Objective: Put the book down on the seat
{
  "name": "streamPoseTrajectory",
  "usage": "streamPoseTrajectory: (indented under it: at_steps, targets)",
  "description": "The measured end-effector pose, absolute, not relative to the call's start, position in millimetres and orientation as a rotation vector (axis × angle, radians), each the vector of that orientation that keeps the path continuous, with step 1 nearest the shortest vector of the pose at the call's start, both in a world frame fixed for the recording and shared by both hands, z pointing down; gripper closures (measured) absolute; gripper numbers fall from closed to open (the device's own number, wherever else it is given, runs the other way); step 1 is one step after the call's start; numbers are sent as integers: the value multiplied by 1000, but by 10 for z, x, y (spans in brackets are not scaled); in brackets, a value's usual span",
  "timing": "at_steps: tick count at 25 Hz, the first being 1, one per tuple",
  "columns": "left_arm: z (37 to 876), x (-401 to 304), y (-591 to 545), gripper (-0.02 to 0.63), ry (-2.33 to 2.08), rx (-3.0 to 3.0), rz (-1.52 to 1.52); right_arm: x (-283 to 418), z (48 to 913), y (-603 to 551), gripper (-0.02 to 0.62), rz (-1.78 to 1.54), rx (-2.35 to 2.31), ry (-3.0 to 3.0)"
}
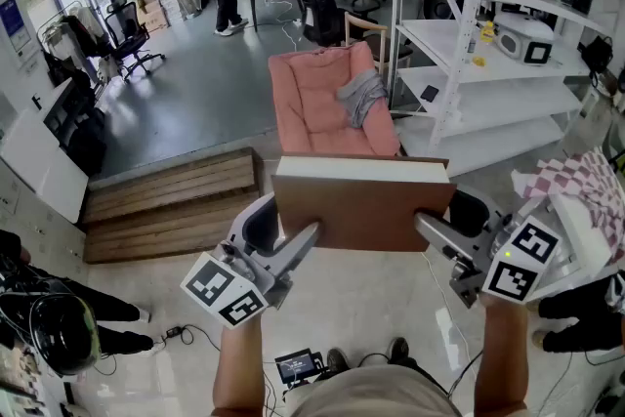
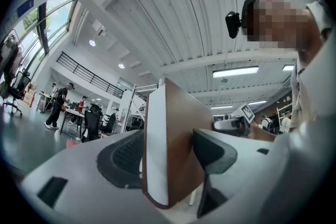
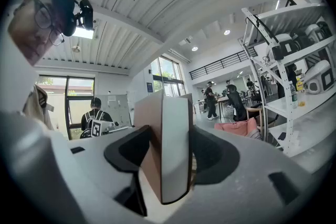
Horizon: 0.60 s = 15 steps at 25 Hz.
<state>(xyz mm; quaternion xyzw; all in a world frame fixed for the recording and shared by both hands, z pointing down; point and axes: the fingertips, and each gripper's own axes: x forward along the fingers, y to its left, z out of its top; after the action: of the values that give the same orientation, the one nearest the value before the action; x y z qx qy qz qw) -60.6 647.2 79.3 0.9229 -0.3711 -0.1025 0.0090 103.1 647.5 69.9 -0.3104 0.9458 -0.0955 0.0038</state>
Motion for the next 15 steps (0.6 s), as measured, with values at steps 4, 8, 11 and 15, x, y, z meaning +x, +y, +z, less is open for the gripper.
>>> streamPoseTrajectory:
  at_steps: [4,8,11,15]
  targets:
    - [819,-720,6449,337,-1154,2883,-317,916,726,6458,360,-304,-981,2964]
    - [834,-793,6373,337,-1149,2881,-316,841,741,6387,360,-310,-987,2965]
    - [837,-866,6313,337,-1147,2881,-319,769,743,6330,360,-311,-990,2966]
    - [851,-966,6238,337,-1144,2878,-323,668,760,6255,360,-318,-989,2968]
